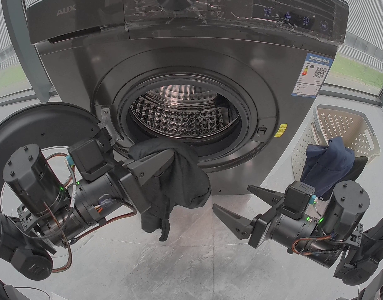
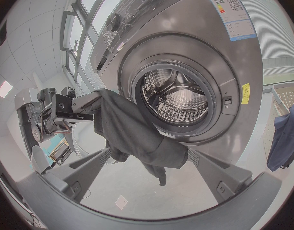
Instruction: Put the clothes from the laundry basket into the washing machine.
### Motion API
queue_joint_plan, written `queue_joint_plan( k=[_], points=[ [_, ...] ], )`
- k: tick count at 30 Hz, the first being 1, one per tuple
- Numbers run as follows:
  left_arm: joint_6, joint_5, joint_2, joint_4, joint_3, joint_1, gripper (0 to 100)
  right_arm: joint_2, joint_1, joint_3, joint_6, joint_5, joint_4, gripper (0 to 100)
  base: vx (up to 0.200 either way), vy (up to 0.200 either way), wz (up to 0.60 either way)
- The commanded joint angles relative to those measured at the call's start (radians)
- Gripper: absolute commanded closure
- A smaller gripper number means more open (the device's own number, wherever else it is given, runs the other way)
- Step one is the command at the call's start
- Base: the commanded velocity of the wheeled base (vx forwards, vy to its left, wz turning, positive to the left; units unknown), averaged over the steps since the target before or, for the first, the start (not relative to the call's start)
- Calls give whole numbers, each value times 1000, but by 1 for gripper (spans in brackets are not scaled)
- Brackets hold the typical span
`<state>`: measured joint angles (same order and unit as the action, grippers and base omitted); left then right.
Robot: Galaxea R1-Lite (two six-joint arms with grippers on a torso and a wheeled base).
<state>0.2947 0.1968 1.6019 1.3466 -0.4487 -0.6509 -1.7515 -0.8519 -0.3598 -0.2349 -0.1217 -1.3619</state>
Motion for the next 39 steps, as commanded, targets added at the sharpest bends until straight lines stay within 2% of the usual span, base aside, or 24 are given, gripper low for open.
queue_joint_plan(
  k=[1, 12, 17, 20, 23, 31, 34, 39],
  points=[
    [0, -5, -4, -3, -4, 4, 100, 9, 2, 16, 0, -1, -3, 0, 0, 0, 0],
    [1, -22, 9, -9, -62, 14, 100, 7, 2, 15, 3, -3, -6, 0, 0, 0, 0],
    [15, -27, 1, -9, -65, 14, 100, 6, 2, 13, 14, -3, -6, 0, 0, 0, 0],
    [18, -56, 6, -7, -100, 16, 100, 6, 8, 7, 16, -3, -6, 0, 0, 0, 0],
    [18, -62, 9, -12, -125, 22, 100, -2, 13, 1, 17, -3, -6, 0, 0, 0, 0],
    [18, -63, 7, -26, -136, 22, 100, -48, 8, -11, 19, -3, -20, 0, 0, 0, 0],
    [18, -85, 4, -26, -157, 23, 100, -105, 4, -30, 32, -1, -51, 0, 0, 0, 0],
    [18, -91, -4, -26, -177, 22, 100, -161, 10, -54, 40, -1, -51, 0, 0, 0, 0]
  ],
)
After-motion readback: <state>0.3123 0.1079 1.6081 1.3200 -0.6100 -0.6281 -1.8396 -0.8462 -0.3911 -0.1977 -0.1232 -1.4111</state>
